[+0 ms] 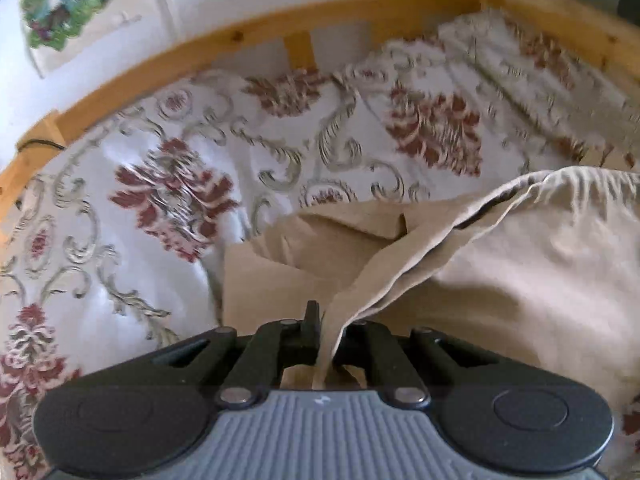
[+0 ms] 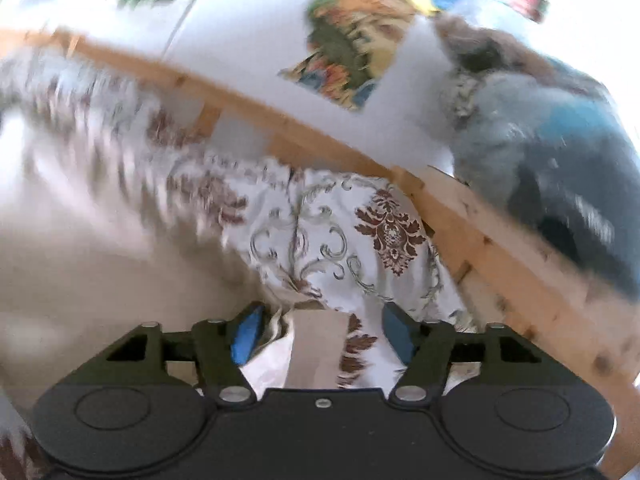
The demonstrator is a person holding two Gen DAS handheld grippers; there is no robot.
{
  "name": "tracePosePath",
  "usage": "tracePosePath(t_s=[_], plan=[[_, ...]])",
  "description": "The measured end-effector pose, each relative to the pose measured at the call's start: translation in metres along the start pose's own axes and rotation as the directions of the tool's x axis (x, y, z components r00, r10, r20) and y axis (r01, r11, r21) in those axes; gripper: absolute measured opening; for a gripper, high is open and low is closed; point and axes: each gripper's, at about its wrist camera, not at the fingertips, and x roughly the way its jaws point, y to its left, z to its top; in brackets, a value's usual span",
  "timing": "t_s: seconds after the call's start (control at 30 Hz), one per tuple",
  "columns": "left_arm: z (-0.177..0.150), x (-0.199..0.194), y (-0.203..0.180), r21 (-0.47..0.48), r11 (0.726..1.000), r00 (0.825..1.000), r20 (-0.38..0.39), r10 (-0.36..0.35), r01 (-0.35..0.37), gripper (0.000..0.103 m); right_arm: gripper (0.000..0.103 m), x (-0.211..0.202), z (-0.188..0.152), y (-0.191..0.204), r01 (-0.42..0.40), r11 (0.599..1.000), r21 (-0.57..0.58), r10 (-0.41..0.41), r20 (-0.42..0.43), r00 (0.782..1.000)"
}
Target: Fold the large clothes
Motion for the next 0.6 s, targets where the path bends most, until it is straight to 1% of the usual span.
tracePosePath(t_s=[0.03,0.07,0.13,0.2,0.23,0.27,0.33,0.4,0.43,0.5,0.53,0.57,0.6], plan=[[0.001,0.007,0.0,-0.004,1.0,1.0,-0.018,-0.003,0.003,0.003,0.1,-0.005,-0.004,-0.005,-0.014,1.0,0.011,0.013,0.023,1.0],[0.001,0.013,0.001,-0.012,1.0,1.0,-0.031,-0.007,0.007,0.003,0.102,-0.011,-0.007,-0.011,-0.019,1.0,0.016,0.018,0.055,0.998],[0.002,0.022,0.004,-0.035,0.999,0.999,-0.052,-0.014,0.013,0.003,0.102,-0.018,-0.009,-0.023,0.001,0.999,0.044,-0.006,0.102,0.995],[0.003,0.031,0.006,-0.055,0.998,0.997,-0.072,-0.014,0.01,0.003,0.102,-0.02,-0.005,-0.037,0.009,0.994,0.112,-0.023,0.119,0.993],[0.002,0.034,0.006,-0.059,0.998,0.997,-0.077,-0.01,0.006,0.003,0.102,-0.021,-0.003,-0.044,-0.022,0.987,0.157,0.003,0.12,0.993],[0.001,0.037,0.006,-0.056,0.998,0.997,-0.079,-0.005,0.001,0.003,0.102,-0.023,-0.002,-0.05,-0.067,0.98,0.185,0.045,0.122,0.992],[-0.004,0.045,0.002,-0.033,0.999,0.995,-0.098,0.011,-0.014,0.004,0.102,-0.028,-0.002,-0.052,-0.117,0.973,0.196,0.098,0.108,0.989],[-0.01,0.049,0.0,-0.031,0.999,0.993,-0.117,0.014,-0.017,0.004,0.102,-0.036,-0.002,-0.048,-0.18,0.972,0.149,0.172,0.066,0.983],[-0.011,0.049,0.0,-0.036,0.999,0.993,-0.118,0.011,-0.015,0.004,0.102,-0.041,-0.004,-0.043,-0.226,0.967,0.113,0.222,0.046,0.974],[-0.012,0.047,0.003,-0.055,0.998,0.994,-0.113,-0.003,-0.003,0.005,0.102,-0.05,-0.012,-0.03,-0.323,0.946,0.032,0.323,-0.005,0.946],[-0.011,0.046,0.005,-0.065,0.998,0.993,-0.114,-0.008,0.001,0.005,0.102,-0.053,-0.017,-0.022,-0.356,0.934,-0.014,0.356,-0.02,0.934],[-0.011,0.043,0.008,-0.077,0.997,0.994,-0.113,-0.01,0.001,0.005,0.102,-0.055,-0.02,-0.015,-0.367,0.928,-0.066,0.365,-0.033,0.93],[-0.01,0.04,0.009,-0.088,0.996,0.994,-0.105,-0.012,0.003,0.006,0.102,-0.054,-0.023,-0.007,-0.356,0.927,-0.118,0.352,-0.052,0.934]])
